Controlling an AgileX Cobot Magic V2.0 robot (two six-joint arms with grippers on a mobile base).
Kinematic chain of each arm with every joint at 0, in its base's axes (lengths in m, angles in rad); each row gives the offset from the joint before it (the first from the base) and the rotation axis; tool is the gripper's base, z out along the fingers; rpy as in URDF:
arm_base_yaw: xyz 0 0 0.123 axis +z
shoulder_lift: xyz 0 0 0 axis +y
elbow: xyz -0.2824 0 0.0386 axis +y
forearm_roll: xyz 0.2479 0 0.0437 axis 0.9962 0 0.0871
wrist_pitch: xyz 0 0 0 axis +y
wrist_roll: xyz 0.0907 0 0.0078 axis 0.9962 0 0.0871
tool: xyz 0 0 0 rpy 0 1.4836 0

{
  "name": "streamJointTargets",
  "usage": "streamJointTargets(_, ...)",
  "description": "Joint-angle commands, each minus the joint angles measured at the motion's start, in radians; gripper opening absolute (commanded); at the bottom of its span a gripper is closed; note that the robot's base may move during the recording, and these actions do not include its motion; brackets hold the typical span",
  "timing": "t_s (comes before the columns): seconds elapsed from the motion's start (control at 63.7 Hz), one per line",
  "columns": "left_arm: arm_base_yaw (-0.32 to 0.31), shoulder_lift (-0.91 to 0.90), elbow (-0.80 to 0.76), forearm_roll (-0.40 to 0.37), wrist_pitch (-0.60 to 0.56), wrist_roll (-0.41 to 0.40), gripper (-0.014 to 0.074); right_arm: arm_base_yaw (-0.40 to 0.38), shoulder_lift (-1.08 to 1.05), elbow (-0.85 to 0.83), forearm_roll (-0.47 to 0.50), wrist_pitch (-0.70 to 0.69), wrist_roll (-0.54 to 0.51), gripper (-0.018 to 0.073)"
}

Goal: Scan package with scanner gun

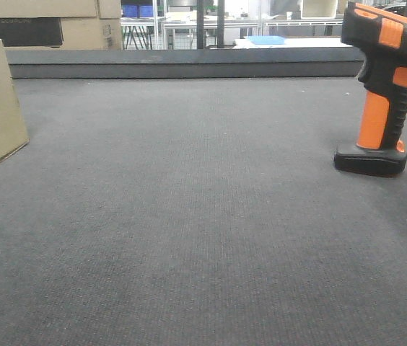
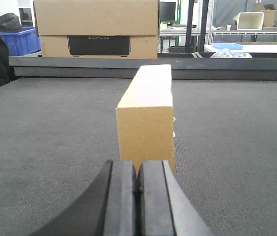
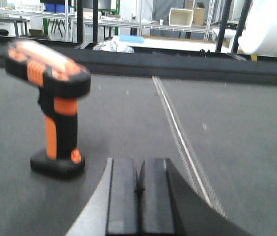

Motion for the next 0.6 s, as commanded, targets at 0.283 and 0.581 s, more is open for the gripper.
streamJointTargets(0.283,-0.008,-0.005,-0.001,-0.005,-0.020,-0.004,-0.0111,-0.006,-0.008,0.019,-0.011,-0.020,0.006,-0.0153)
streamJointTargets(0.581,-0.008,-0.005,-0.001,-0.005,-0.020,-0.004,-0.0111,-0.006,-0.008,0.019,-0.011,-0.020,0.006,-0.0153)
